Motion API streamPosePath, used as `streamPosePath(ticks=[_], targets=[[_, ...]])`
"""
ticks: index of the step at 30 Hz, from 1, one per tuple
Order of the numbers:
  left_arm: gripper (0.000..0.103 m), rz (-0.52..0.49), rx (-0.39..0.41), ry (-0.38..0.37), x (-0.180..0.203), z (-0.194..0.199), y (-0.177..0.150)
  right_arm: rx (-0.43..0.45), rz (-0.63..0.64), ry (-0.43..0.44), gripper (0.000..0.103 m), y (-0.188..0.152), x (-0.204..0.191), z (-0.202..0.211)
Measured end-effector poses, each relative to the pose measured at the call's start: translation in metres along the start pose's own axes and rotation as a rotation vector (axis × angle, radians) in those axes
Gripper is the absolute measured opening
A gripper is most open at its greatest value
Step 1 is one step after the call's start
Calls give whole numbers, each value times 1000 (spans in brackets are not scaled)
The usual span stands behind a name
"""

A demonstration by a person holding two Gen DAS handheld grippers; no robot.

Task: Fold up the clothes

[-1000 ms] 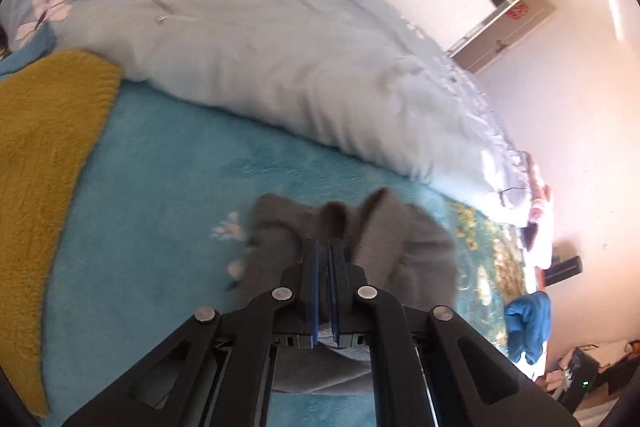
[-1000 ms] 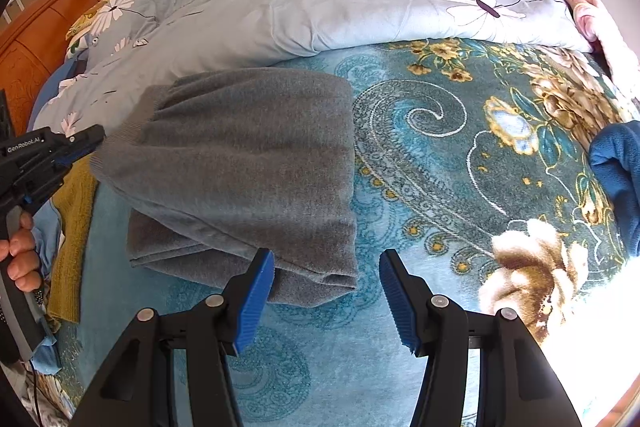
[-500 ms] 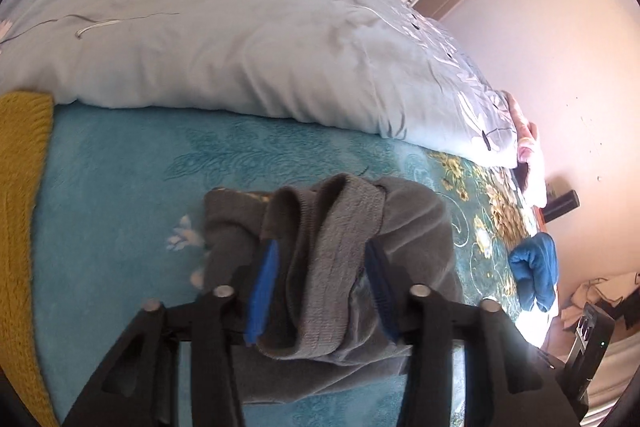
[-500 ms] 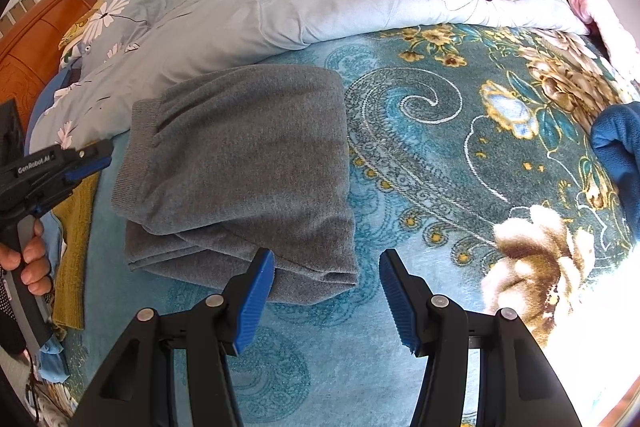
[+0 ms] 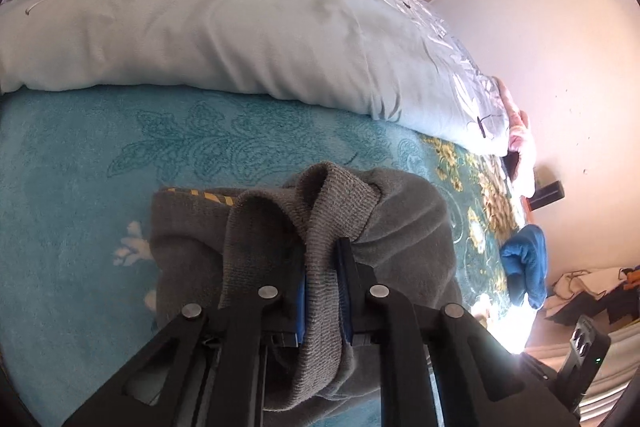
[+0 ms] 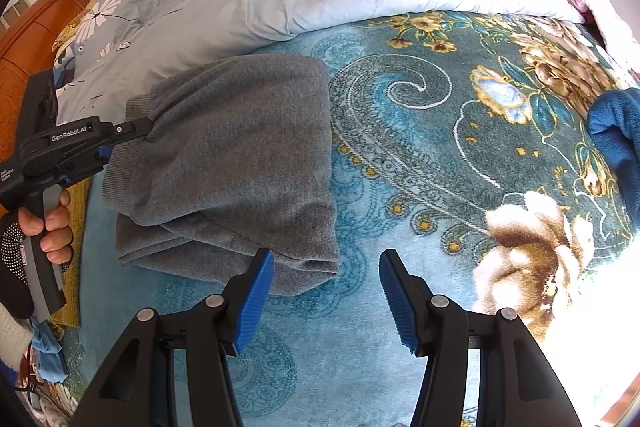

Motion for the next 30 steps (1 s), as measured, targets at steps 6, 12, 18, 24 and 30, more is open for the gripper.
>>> streamPosePath(ticks=[6,12,18,24,30], targets=[[11,144,62,-74,-15,44,-2,12,1,2,58,4,2,4],[12,138,-8,110,-52,41,-13,19,-1,14,58,9,4,3],[14,177,-56,72,-55,12,-21,34,4,24,58,15,-2,2],[13,47,-43,141,-32,13,-13,87,52,90,58,45,-24,3],[31,143,17,233,-63,50,-12,85,135,177,43,73,-58,-11]])
Point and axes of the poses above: each gripper's, at about its wrist camera, not at the fingertips, and z roughly against the way its jaws point, x to its right, y to its top, the point moved 2 cm from there along -z, roughly the way its jaws point, and after that the axes turned 9 degrees about y, right-handed, at the moved point
